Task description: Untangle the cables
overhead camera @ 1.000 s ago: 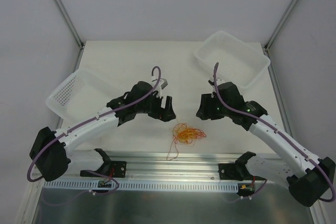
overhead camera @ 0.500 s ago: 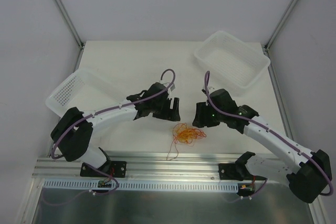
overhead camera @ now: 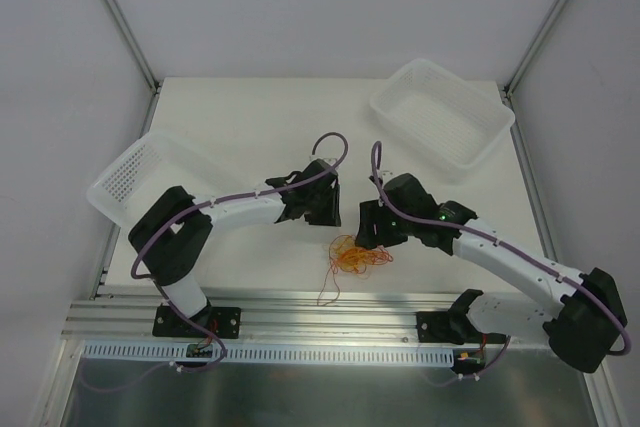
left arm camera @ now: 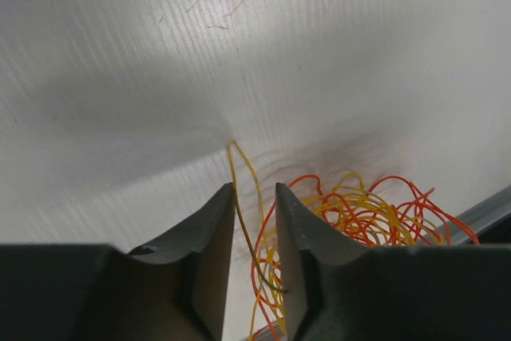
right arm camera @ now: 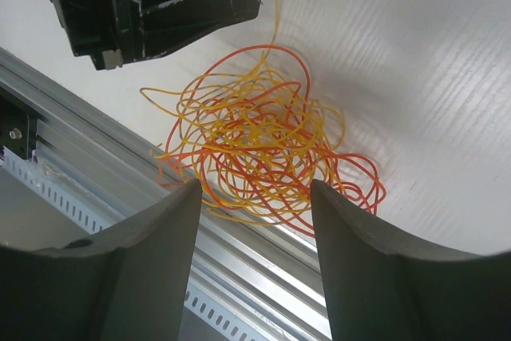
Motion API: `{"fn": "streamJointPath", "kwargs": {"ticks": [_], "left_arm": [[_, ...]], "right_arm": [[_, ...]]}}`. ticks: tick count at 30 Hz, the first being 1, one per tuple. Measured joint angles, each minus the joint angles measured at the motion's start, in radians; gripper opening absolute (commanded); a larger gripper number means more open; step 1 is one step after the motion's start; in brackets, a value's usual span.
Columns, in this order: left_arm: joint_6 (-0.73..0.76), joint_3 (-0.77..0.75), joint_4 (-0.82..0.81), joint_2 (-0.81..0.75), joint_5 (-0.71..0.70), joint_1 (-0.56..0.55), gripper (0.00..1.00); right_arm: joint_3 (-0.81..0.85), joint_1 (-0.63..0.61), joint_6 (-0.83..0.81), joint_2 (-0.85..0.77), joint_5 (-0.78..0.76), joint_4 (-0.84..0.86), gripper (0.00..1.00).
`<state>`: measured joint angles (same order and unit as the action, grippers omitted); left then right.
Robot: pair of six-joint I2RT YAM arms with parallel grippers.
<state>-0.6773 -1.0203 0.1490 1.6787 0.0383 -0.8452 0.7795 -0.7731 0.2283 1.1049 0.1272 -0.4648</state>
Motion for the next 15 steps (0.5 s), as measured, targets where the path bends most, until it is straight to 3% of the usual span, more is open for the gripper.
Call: {"fn": "streamJointPath", "kwargs": {"ticks": [4, 12, 14, 15], "left_arm": [[-0.013, -0.005, 0.001, 0.026, -0.016, 0.000, 0.01], [0.006, -0.021, 0.005, 0.042, -0.075, 0.000, 0.00], [0.026, -0.023, 0.008, 0.035, -0.099, 0.000, 0.00], [0.037, -0.023, 0.013, 0.027, -0.112, 0.001, 0.00]], "right_arm": [[0.000, -0.032, 0.002, 0.032, -0.008, 0.014, 0.61], [0.013, -0.063, 0.003, 0.122, -0.019, 0.039, 0.57], [0.014, -0.064, -0.001, 0.144, -0.021, 0.049, 0.49], [0.014, -0.064, -0.002, 0.154, -0.024, 0.052, 0.38]]}}
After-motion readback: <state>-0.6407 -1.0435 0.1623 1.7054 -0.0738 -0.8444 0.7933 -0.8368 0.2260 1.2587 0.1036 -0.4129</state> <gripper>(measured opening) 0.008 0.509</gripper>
